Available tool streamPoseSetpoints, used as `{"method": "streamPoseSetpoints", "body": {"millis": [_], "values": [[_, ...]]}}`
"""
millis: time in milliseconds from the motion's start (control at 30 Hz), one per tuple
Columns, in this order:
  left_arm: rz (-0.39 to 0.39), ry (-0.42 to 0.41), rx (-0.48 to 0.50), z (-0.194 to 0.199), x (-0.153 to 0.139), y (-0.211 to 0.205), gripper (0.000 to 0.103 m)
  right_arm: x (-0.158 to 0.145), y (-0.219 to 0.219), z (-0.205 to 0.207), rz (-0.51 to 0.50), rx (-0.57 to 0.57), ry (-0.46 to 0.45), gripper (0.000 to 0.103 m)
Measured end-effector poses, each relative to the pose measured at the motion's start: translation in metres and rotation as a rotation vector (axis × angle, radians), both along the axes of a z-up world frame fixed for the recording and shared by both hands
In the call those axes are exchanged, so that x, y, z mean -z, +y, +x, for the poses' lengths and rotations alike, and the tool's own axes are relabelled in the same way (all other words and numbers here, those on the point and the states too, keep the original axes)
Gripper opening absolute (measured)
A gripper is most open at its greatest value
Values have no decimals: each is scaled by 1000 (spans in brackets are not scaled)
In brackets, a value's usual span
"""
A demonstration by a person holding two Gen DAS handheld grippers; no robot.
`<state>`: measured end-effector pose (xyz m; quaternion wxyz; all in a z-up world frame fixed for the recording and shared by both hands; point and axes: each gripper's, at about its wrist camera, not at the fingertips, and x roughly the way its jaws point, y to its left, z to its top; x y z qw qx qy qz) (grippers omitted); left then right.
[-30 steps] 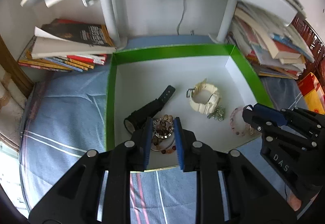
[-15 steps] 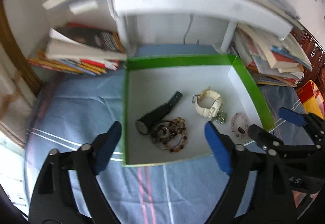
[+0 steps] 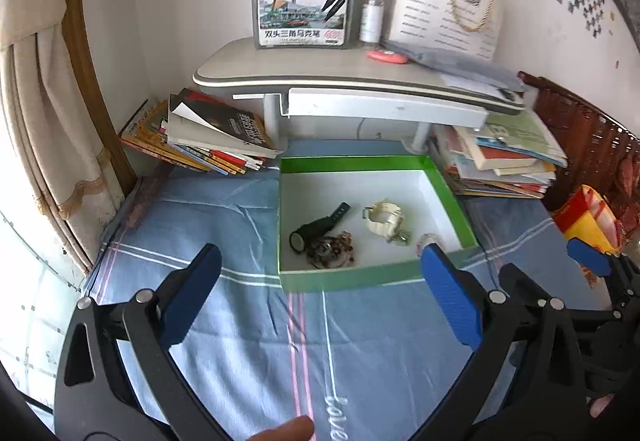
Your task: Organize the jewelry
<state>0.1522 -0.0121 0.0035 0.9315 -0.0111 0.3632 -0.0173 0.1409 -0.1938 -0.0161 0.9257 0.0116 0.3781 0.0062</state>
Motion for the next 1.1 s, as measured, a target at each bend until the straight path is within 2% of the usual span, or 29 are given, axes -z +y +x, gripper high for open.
{"method": "streamPoseSetpoints", "body": {"millis": [400, 1100], "values": [[40, -83, 4, -50, -29, 2, 99, -38, 8, -49, -45, 30, -135, 100], [45, -122, 11, -71, -43, 5, 99, -53, 11, -71, -56, 44, -204, 100]]}}
